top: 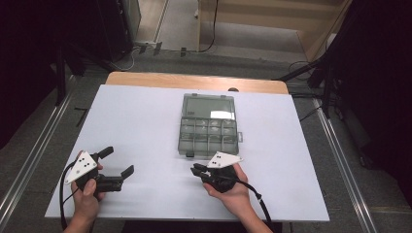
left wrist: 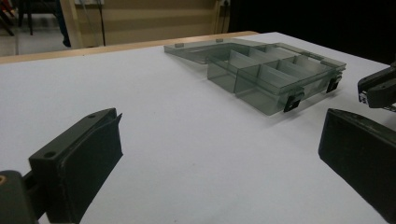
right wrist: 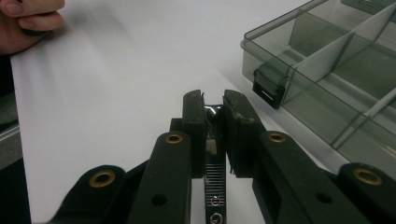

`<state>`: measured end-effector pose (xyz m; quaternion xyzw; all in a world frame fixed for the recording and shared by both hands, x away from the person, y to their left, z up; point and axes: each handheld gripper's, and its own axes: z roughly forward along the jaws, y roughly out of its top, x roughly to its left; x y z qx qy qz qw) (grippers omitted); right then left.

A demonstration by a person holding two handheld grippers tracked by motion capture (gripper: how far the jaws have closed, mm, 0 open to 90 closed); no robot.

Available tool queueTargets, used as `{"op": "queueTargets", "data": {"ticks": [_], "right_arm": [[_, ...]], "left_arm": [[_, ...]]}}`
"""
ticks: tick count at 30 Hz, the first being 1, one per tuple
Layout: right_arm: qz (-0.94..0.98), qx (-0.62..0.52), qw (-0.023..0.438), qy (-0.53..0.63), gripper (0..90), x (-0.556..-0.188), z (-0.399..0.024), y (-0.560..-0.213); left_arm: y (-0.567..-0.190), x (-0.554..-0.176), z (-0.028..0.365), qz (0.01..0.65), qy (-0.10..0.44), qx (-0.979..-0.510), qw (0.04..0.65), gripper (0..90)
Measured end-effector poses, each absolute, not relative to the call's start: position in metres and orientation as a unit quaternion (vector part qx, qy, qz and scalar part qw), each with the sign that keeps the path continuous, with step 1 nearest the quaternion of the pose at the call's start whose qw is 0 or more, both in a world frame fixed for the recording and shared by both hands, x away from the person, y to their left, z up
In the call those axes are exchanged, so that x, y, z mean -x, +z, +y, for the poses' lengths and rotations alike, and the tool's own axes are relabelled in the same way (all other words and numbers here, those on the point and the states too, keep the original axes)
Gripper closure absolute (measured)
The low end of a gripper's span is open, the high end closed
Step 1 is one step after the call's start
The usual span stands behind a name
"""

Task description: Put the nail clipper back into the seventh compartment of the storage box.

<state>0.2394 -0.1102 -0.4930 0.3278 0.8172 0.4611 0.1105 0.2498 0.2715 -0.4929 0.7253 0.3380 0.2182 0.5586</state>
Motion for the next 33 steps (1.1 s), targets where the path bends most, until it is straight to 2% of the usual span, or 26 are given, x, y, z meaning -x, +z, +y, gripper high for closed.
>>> {"op": "queueTargets", "data": {"ticks": [33], "right_arm": [[0.794,-0.367,0.124,0.468,81.6,-0.260,-0.141,-0.473]], "left_arm": [[-0.493,-0.250,0.271,0.338,0.219,-0.724,0.560,0.0]]}}
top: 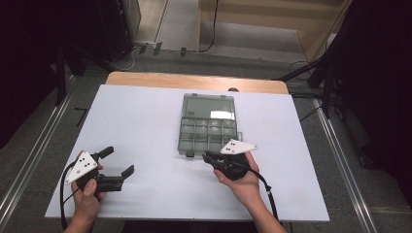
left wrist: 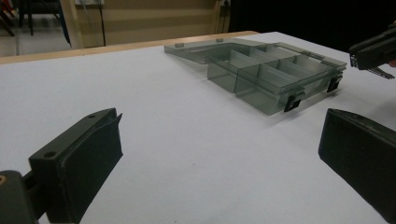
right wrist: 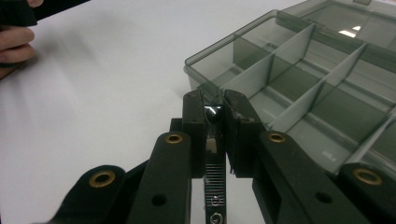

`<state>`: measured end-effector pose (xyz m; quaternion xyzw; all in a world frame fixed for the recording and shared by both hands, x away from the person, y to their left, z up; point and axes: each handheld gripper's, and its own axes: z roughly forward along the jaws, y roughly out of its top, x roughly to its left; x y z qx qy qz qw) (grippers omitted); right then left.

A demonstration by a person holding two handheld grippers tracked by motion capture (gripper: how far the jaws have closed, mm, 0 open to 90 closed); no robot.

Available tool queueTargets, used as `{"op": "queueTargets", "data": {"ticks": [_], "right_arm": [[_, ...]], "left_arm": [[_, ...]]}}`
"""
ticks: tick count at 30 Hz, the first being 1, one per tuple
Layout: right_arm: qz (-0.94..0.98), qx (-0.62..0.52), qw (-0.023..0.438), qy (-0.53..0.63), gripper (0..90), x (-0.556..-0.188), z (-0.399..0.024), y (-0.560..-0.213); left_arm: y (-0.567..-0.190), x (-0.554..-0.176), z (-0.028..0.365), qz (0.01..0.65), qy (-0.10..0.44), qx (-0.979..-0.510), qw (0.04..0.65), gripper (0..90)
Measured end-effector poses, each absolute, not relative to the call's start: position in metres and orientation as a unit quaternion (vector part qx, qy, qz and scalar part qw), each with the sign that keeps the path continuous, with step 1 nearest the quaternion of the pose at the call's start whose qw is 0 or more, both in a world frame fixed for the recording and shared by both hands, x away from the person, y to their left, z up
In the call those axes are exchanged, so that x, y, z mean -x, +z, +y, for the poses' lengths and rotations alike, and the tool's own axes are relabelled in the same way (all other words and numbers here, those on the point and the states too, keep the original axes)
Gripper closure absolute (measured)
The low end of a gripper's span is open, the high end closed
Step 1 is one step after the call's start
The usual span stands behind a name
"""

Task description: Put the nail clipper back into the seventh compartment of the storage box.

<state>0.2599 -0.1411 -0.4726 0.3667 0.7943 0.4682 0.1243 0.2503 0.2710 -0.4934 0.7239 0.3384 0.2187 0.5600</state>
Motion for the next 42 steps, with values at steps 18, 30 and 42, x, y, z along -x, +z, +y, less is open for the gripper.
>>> {"op": "queueTargets", "data": {"ticks": [18,30,42], "right_arm": [[0.784,-0.381,0.131,0.473,81.6,-0.279,-0.151,-0.456],[0.780,-0.388,0.136,0.471,81.6,-0.290,-0.153,-0.453],[0.778,-0.397,0.141,0.467,81.5,-0.302,-0.155,-0.451]], "left_arm": [[-0.493,-0.250,0.272,0.337,0.218,-0.724,0.561,0.0],[-0.493,-0.250,0.272,0.335,0.218,-0.725,0.561,0.0],[-0.493,-0.250,0.272,0.334,0.217,-0.725,0.562,0.0]]}}
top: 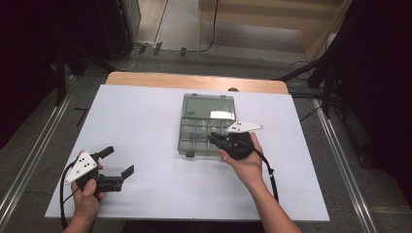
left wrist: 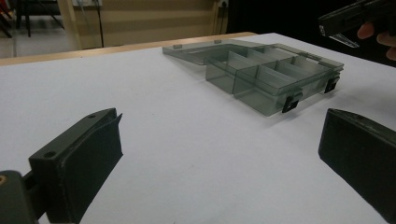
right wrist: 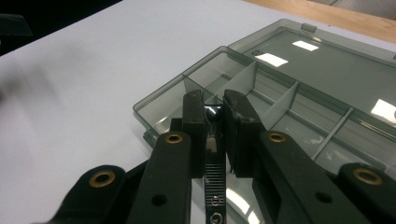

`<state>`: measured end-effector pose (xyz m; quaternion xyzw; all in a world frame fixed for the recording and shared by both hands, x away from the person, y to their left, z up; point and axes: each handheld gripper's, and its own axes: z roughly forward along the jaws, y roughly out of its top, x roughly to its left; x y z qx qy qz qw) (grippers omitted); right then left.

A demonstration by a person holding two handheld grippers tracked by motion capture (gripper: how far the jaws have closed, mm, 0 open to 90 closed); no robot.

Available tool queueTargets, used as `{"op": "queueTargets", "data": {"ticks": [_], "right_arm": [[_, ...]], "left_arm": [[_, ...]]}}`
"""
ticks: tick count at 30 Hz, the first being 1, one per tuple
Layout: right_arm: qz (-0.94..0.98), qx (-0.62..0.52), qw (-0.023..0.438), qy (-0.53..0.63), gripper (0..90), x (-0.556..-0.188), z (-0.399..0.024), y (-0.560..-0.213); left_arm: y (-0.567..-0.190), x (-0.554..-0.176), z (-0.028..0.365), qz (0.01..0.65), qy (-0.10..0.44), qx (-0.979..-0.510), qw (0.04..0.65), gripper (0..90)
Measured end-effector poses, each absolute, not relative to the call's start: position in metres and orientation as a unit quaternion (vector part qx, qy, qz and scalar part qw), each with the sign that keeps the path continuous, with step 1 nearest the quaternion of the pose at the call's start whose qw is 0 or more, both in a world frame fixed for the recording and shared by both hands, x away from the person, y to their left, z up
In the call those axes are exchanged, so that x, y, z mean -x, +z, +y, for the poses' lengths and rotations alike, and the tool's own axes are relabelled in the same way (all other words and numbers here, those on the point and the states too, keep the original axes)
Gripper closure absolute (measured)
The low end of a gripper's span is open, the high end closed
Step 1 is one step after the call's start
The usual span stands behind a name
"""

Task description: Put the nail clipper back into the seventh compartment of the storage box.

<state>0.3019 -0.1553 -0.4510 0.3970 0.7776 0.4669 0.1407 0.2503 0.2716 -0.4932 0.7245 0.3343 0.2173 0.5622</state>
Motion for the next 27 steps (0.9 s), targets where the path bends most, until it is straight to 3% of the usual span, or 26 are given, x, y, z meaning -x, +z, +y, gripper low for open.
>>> {"op": "queueTargets", "data": {"ticks": [27], "right_arm": [[0.776,-0.419,0.139,0.451,81.5,-0.326,-0.154,-0.472]], "left_arm": [[-0.493,-0.250,0.272,0.334,0.217,-0.724,0.563,0.0]]}}
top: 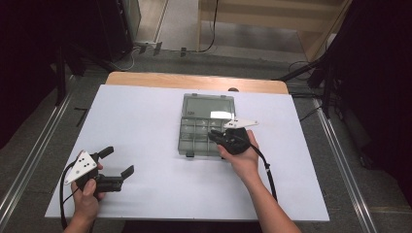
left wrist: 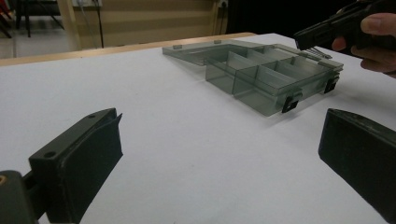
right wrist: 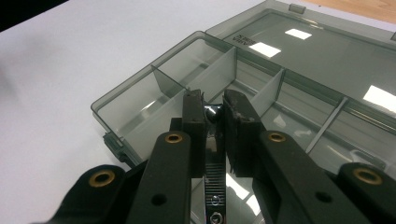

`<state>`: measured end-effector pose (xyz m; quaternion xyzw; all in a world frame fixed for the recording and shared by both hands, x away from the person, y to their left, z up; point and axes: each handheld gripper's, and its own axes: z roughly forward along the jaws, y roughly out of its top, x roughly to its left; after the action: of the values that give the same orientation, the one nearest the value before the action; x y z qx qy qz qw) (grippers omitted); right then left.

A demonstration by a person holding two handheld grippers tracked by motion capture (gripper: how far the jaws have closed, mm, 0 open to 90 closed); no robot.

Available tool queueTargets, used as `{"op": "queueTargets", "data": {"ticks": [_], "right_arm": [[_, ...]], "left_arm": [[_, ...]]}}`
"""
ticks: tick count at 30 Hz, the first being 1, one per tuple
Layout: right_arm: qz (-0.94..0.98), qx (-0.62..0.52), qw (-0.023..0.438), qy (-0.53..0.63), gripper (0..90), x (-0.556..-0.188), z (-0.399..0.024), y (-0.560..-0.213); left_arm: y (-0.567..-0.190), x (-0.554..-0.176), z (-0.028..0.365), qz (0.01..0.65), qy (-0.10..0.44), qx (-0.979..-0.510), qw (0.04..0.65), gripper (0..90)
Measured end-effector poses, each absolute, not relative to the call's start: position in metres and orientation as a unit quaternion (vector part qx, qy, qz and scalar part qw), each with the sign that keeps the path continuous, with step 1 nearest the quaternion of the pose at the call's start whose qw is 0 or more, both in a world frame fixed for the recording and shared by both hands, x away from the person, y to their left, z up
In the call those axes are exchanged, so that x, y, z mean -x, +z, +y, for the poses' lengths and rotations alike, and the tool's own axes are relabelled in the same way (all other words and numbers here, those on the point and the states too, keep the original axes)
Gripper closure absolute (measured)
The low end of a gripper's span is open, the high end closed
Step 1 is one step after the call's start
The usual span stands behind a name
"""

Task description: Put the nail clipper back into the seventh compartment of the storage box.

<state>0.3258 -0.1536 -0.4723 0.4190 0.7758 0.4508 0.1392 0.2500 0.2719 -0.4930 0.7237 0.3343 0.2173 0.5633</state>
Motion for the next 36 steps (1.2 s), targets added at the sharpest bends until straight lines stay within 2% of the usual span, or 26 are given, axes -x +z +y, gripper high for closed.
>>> {"op": "queueTargets", "data": {"ticks": [31,32,36], "right_arm": [[0.773,-0.430,0.128,0.448,80.9,-0.328,-0.159,-0.491],[0.773,-0.427,0.127,0.452,80.1,-0.327,-0.160,-0.491],[0.764,-0.428,0.121,0.468,67.9,-0.326,-0.163,-0.487]], "left_arm": [[-0.493,-0.250,0.272,0.334,0.217,-0.724,0.563,0.0],[-0.493,-0.250,0.272,0.334,0.217,-0.724,0.563,0.0],[-0.493,-0.250,0.272,0.335,0.217,-0.723,0.563,0.0]]}}
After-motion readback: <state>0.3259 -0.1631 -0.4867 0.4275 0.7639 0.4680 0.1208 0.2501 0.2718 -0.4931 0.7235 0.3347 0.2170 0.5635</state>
